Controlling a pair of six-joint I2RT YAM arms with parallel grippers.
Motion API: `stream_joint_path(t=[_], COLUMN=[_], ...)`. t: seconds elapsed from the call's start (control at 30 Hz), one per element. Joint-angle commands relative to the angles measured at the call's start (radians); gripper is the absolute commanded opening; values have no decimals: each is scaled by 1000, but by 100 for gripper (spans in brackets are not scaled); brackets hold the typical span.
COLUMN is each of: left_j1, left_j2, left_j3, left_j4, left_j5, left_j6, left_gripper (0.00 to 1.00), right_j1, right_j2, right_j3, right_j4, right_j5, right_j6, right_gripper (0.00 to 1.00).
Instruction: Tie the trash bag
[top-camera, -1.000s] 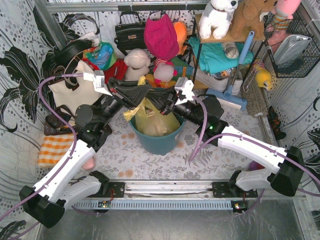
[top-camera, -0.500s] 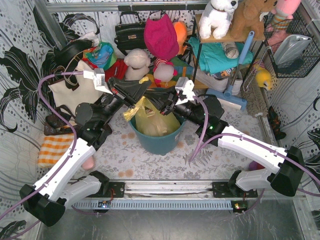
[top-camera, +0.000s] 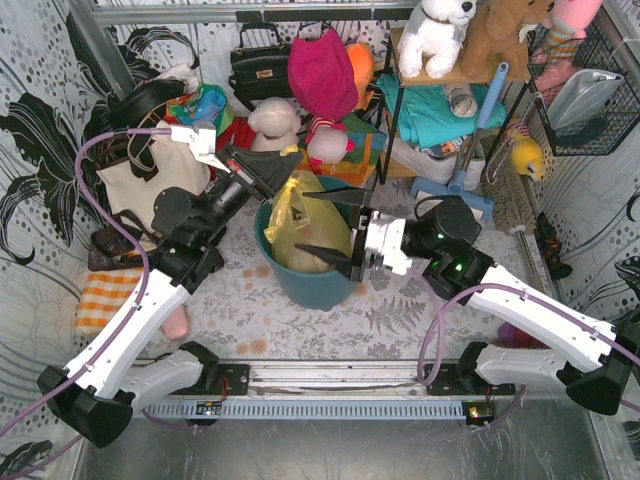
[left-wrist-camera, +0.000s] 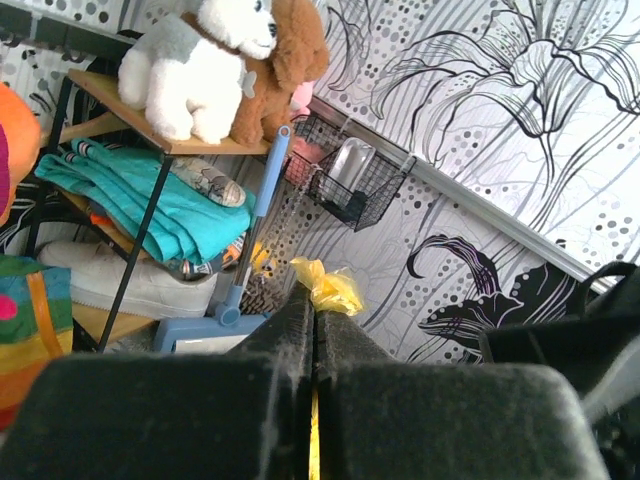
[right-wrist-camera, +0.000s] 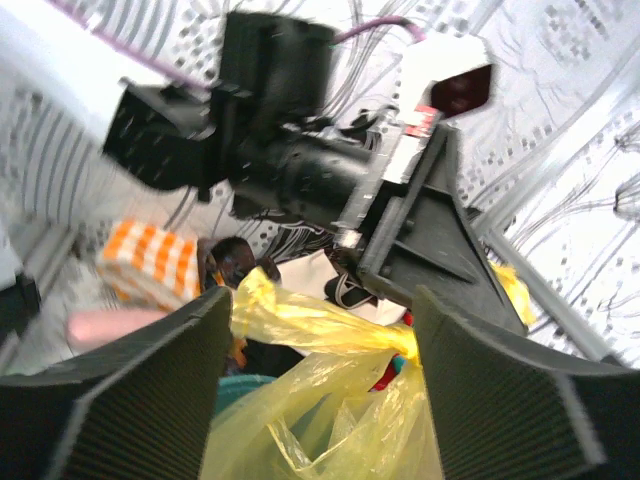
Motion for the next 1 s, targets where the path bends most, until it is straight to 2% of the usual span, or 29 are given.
stream_joint_path(t=[0.0,0.07,0.13,0.2,0.27,0.47,0.77,0.97], left_j1=[-3,-4,-3,-4,-4,-2,-2,-2], left_j2=[5,13,22,32,37,56,41,37], left_j3=[69,97,120,137,145,163,148,147], left_j4=[-111,-162,-207,-248,-274,-308,-301,-300], left_j5=[-53,-57,-68,-86,-95,-80,-69,-63], left_j6=[-20,-23,-32,-44,-53,-83,-105,-112], left_gripper=[0,0,0,0,0,0,0,0], right_j1=[9,11,15,20,27,51,63,69], right_j2=[15,37,61,83,107,172,200,218], right_j3=[19,40,52,58,59,65,42,46], right_j4=[-165,-190,-196,-172,-143,-72,69,103], right_j5=[-134,-127,-119,-106,-94,-29,17,34], right_j6=[-448,-529,-593,-645,-673,-772,-814,-839], right_gripper=[86,86,83,72,65,58,55,58])
